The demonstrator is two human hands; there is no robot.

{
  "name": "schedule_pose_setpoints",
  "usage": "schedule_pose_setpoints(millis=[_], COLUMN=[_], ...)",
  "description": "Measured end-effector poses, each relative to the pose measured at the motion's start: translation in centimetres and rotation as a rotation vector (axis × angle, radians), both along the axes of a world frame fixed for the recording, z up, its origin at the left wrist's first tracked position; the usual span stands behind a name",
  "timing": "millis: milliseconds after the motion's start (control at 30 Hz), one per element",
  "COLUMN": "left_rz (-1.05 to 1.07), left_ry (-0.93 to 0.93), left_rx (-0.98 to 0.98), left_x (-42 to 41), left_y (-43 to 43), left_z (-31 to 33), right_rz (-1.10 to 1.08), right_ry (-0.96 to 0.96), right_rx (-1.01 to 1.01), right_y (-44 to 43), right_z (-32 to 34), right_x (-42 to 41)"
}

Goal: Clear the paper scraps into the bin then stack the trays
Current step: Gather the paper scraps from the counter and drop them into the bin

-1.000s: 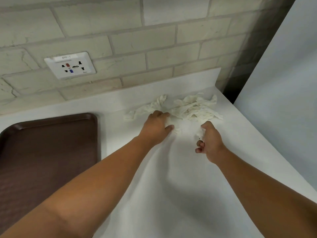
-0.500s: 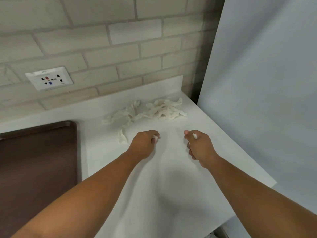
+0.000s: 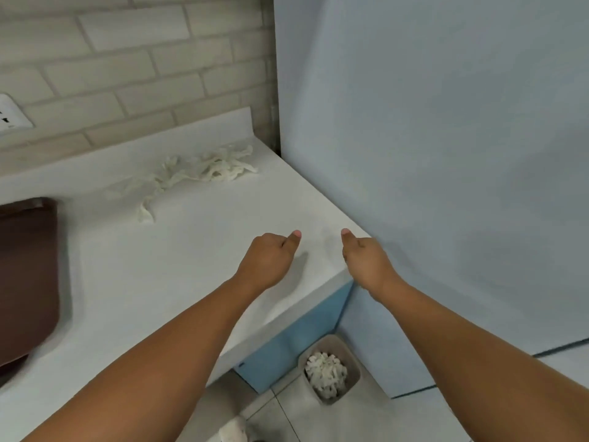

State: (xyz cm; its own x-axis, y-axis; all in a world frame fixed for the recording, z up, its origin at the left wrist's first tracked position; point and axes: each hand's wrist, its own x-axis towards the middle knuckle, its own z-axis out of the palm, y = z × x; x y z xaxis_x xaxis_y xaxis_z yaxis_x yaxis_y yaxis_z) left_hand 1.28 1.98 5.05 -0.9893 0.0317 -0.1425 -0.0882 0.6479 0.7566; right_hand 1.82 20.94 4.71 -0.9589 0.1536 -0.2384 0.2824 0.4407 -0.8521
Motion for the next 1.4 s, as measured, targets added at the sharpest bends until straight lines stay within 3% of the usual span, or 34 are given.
schedule_pose_setpoints(millis=[267, 467, 633, 867, 1067, 1167, 1400], left_rz=[-0.159, -0.192, -0.214, -0.262, -0.520, -0.485, -0.376], left_ry=[-0.103, -0.241, -0.383, -0.629, -0.565, -0.536, -0.456], left_rx=[0.039, -0.015, -0.088, -0.077, -0.376, -0.361, -0.309], left_x=[5.5, 6.4, 5.8, 5.5, 4.5, 3.9, 2.0], left_y=[8.5, 10.6, 11.6, 12.9, 12.0, 11.9, 13.0], left_z=[-6.0, -15.1, -24.8, -39.0, -50.6, -54.6, -61.1], right_rz=[0.017, 0.071, 0.003, -0.249, -0.116, -0.110, -0.267], right_ry=[-0.006, -0.196, -0.289, -0.405, -0.404, -0.398, -0.386], right_rx=[0.228, 0.372, 0.314, -0.010, 0.110, 0.193, 0.111], right_y=[5.8, 8.1, 9.3, 10.0, 10.7, 11.0, 11.2], right_z=[-7.5, -15.1, -22.6, -35.2, -44.2, -48.2, -55.1], right_x=[6.5, 9.6, 10.7, 10.4, 10.8, 12.3, 14.2])
